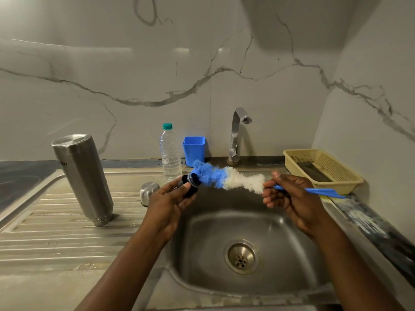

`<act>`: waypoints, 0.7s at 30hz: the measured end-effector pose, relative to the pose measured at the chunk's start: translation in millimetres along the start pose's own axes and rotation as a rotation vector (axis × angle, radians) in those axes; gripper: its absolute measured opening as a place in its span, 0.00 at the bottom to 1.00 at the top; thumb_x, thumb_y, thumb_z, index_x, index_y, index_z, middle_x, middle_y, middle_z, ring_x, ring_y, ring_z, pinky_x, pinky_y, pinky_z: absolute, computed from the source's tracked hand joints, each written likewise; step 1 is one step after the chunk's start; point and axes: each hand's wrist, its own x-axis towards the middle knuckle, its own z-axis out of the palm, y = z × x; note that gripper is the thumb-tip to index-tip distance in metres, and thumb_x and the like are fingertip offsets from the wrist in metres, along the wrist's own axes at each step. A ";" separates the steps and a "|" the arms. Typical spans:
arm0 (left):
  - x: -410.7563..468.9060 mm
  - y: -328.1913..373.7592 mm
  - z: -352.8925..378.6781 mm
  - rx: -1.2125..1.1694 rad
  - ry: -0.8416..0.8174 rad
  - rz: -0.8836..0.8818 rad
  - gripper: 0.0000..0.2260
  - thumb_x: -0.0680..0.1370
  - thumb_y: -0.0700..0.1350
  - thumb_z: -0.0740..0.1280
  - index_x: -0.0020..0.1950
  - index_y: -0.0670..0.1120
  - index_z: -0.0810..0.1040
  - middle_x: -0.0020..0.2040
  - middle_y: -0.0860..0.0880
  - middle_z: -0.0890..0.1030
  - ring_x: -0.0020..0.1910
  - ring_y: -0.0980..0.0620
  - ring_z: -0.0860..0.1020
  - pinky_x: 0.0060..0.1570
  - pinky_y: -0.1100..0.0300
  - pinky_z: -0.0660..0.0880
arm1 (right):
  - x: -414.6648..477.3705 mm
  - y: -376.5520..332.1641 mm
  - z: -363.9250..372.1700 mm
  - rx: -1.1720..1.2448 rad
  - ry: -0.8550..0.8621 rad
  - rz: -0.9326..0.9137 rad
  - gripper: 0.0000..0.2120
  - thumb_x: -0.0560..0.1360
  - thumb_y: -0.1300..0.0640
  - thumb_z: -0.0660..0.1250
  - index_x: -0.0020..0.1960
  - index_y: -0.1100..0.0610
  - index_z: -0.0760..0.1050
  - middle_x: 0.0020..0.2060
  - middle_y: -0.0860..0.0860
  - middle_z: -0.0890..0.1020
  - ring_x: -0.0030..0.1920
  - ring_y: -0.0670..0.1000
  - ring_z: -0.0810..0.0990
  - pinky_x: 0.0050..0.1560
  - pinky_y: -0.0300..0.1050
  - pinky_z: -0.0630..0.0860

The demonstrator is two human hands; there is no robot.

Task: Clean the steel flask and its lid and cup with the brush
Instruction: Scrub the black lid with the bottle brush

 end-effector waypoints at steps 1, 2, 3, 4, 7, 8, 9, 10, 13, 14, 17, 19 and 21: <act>1.3 2.0 -1.0 -0.041 0.015 0.003 0.16 0.80 0.33 0.69 0.68 0.37 0.78 0.60 0.38 0.86 0.57 0.43 0.87 0.54 0.51 0.85 | -0.4 -0.9 -1.9 -0.004 0.000 -0.002 0.17 0.78 0.51 0.67 0.43 0.64 0.85 0.35 0.64 0.84 0.30 0.55 0.84 0.30 0.43 0.82; 2.6 3.3 -1.7 -0.078 0.032 0.004 0.15 0.81 0.35 0.69 0.68 0.37 0.77 0.60 0.38 0.86 0.57 0.42 0.87 0.54 0.51 0.85 | -0.7 -0.8 -2.2 -0.010 -0.004 -0.003 0.17 0.78 0.51 0.67 0.43 0.64 0.85 0.35 0.64 0.84 0.30 0.55 0.84 0.30 0.43 0.82; 3.1 3.6 -2.2 -0.102 0.046 -0.002 0.15 0.81 0.36 0.69 0.68 0.36 0.77 0.60 0.37 0.86 0.57 0.42 0.87 0.54 0.51 0.85 | -1.1 0.8 -0.9 -0.017 -0.008 -0.006 0.17 0.78 0.51 0.67 0.43 0.65 0.85 0.35 0.65 0.84 0.30 0.56 0.84 0.31 0.43 0.82; 3.3 2.5 -2.1 -0.106 0.055 -0.018 0.15 0.81 0.37 0.70 0.68 0.36 0.77 0.60 0.37 0.86 0.57 0.41 0.87 0.53 0.51 0.85 | -1.4 2.9 1.4 -0.027 -0.011 -0.012 0.18 0.79 0.51 0.67 0.44 0.66 0.84 0.36 0.65 0.84 0.31 0.56 0.85 0.31 0.44 0.83; -1.5 -5.9 2.4 -0.056 0.018 -0.116 0.12 0.82 0.39 0.69 0.65 0.37 0.78 0.59 0.36 0.86 0.59 0.39 0.85 0.55 0.49 0.85 | -0.7 9.7 11.4 -0.061 -0.014 -0.037 0.18 0.81 0.52 0.66 0.48 0.68 0.83 0.39 0.66 0.85 0.34 0.58 0.86 0.34 0.45 0.84; -3.0 -8.1 4.5 -0.048 0.002 -0.135 0.11 0.83 0.40 0.68 0.64 0.38 0.78 0.59 0.36 0.86 0.60 0.38 0.85 0.57 0.48 0.84 | -0.8 10.4 13.8 -0.073 -0.019 -0.037 0.18 0.81 0.52 0.66 0.49 0.68 0.83 0.40 0.66 0.85 0.35 0.58 0.86 0.35 0.45 0.84; -3.6 -8.7 6.2 -0.049 -0.001 -0.133 0.11 0.83 0.40 0.68 0.64 0.38 0.78 0.58 0.36 0.86 0.60 0.38 0.85 0.59 0.47 0.83 | -0.6 10.8 14.2 -0.081 -0.023 -0.036 0.18 0.81 0.52 0.66 0.49 0.68 0.83 0.40 0.67 0.85 0.36 0.58 0.86 0.36 0.45 0.84; -2.7 -7.8 6.7 -0.056 0.011 -0.114 0.11 0.83 0.41 0.68 0.64 0.39 0.78 0.58 0.36 0.86 0.60 0.39 0.85 0.60 0.47 0.82 | -0.4 10.0 12.9 -0.081 -0.024 -0.032 0.18 0.80 0.51 0.66 0.48 0.67 0.83 0.40 0.67 0.85 0.35 0.58 0.86 0.36 0.45 0.84; 2.2 -1.3 4.0 -0.092 0.082 -0.054 0.07 0.83 0.42 0.68 0.60 0.40 0.79 0.58 0.36 0.86 0.58 0.40 0.86 0.59 0.48 0.81 | -0.4 4.3 2.4 -0.046 -0.004 -0.019 0.18 0.80 0.51 0.66 0.47 0.67 0.83 0.39 0.66 0.85 0.33 0.57 0.85 0.33 0.44 0.84; 3.4 -0.2 2.1 -0.095 0.098 -0.053 0.07 0.83 0.41 0.68 0.59 0.41 0.79 0.58 0.36 0.85 0.59 0.39 0.85 0.59 0.48 0.81 | -0.9 4.0 1.3 -0.039 -0.002 -0.016 0.18 0.80 0.51 0.66 0.46 0.67 0.83 0.38 0.66 0.85 0.32 0.57 0.85 0.33 0.44 0.83; 3.6 -5.2 0.6 -0.048 0.085 -0.093 0.08 0.83 0.41 0.68 0.61 0.39 0.79 0.59 0.35 0.85 0.60 0.39 0.84 0.58 0.49 0.81 | -1.2 10.7 7.8 -0.064 -0.032 -0.001 0.19 0.79 0.50 0.66 0.47 0.68 0.83 0.39 0.67 0.85 0.34 0.58 0.85 0.34 0.45 0.84; 3.4 -8.2 2.0 -0.029 0.073 -0.118 0.09 0.83 0.41 0.69 0.62 0.38 0.79 0.60 0.35 0.85 0.61 0.39 0.84 0.59 0.49 0.81 | -0.3 15.1 11.7 -0.072 -0.035 0.003 0.20 0.79 0.49 0.67 0.47 0.68 0.83 0.39 0.67 0.85 0.35 0.58 0.85 0.35 0.45 0.84; 3.5 -6.4 1.4 -0.040 0.072 -0.112 0.08 0.83 0.40 0.69 0.61 0.38 0.79 0.59 0.35 0.85 0.61 0.38 0.84 0.60 0.48 0.81 | 0.8 13.3 10.7 -0.053 0.004 -0.010 0.19 0.80 0.50 0.67 0.47 0.67 0.83 0.39 0.66 0.85 0.34 0.58 0.85 0.34 0.45 0.83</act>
